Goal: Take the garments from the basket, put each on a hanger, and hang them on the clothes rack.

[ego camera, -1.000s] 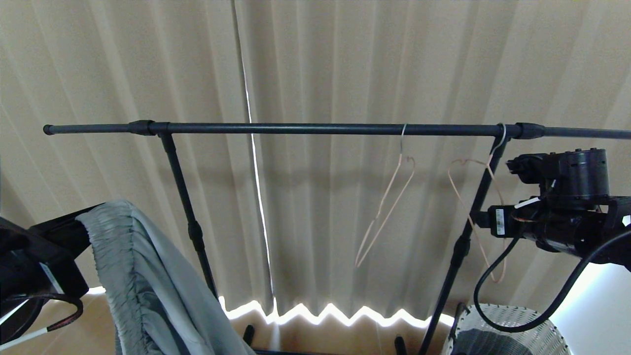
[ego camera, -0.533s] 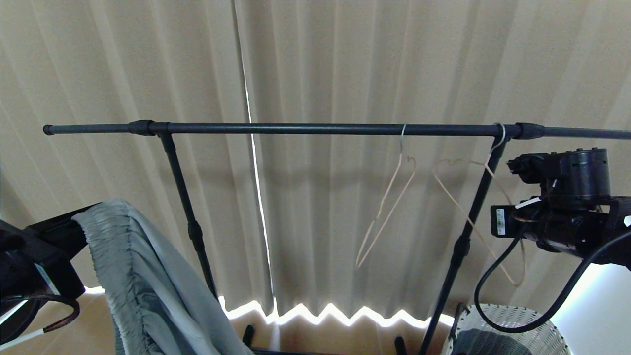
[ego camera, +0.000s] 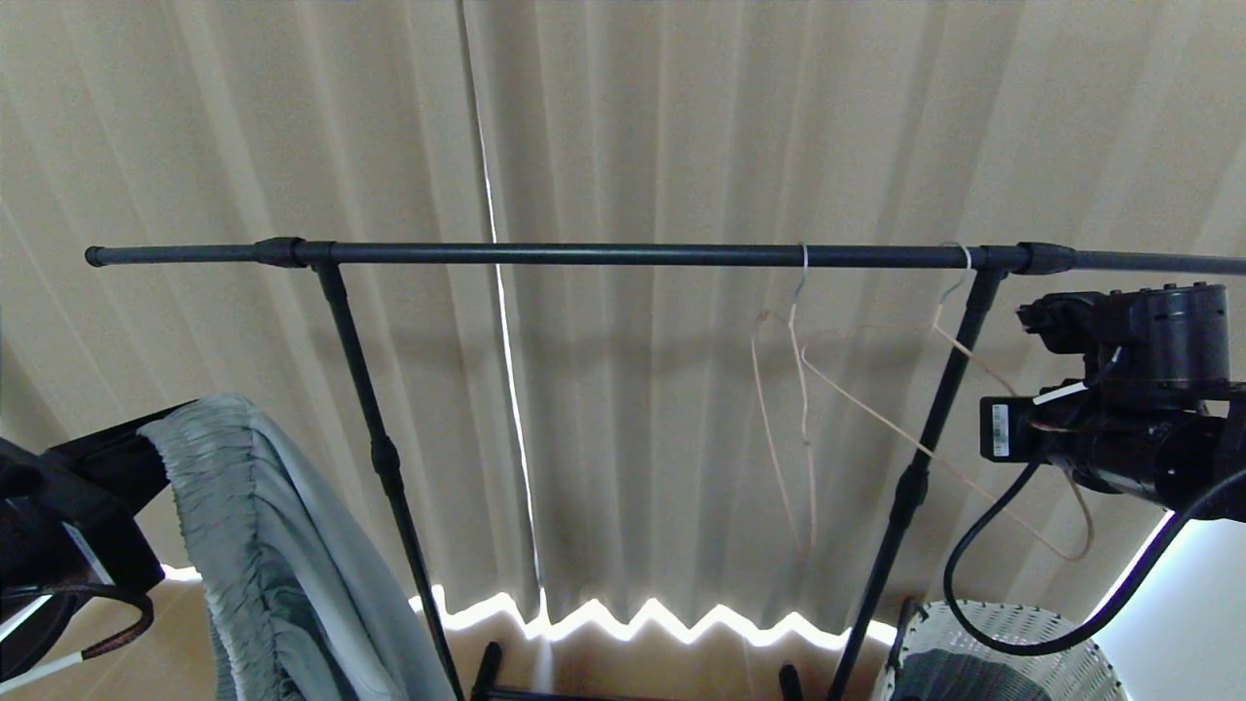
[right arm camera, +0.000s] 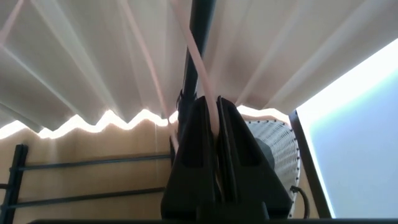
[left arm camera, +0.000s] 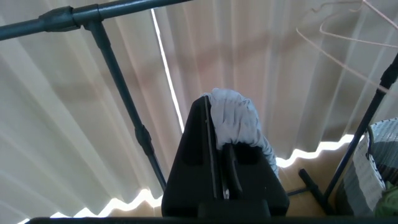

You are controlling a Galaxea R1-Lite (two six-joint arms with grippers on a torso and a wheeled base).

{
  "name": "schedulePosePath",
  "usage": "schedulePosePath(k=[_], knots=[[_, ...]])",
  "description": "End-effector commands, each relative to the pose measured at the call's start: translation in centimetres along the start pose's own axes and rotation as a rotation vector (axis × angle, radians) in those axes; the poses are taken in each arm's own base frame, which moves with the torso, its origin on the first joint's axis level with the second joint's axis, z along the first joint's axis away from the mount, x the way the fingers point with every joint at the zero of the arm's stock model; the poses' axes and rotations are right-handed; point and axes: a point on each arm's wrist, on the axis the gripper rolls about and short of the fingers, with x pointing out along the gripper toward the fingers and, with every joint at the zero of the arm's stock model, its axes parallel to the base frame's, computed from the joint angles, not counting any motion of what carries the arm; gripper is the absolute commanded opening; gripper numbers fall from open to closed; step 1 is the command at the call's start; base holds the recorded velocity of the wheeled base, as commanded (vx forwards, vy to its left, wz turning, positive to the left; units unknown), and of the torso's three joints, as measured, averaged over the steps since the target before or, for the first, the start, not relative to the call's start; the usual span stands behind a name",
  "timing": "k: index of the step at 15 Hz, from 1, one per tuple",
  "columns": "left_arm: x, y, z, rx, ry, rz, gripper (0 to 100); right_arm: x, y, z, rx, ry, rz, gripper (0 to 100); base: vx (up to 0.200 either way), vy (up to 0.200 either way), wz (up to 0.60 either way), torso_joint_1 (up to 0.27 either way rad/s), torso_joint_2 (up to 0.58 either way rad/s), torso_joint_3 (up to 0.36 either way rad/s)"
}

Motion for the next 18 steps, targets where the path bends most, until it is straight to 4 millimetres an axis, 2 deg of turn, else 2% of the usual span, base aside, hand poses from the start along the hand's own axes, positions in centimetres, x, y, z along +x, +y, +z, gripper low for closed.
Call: schedulePosePath(k=[1, 10, 18], knots=[[0.0, 0.0, 0.0, 0.0, -0.001, 0.001, 0, -0.8, -0.3, 0.4, 0.015, -0.027, 0.003, 0, 0.0, 0.0, 0.0, 0.0, 0.0, 0.0], [-0.2, -0.1, -0.4, 0.023, 0.008, -0.001, 0, -3.5, -1.4, 1.4, 0.04, -0.099, 0.011, 0, 0.0, 0.0, 0.0, 0.0, 0.0, 0.0], [-0.3, 0.0, -0.4, 0.029, 0.005, 0.003, 0, -5.9, -2.6, 0.1, 0.034, -0.118, 0.014, 0, 0.0, 0.0, 0.0, 0.0, 0.0, 0.0]])
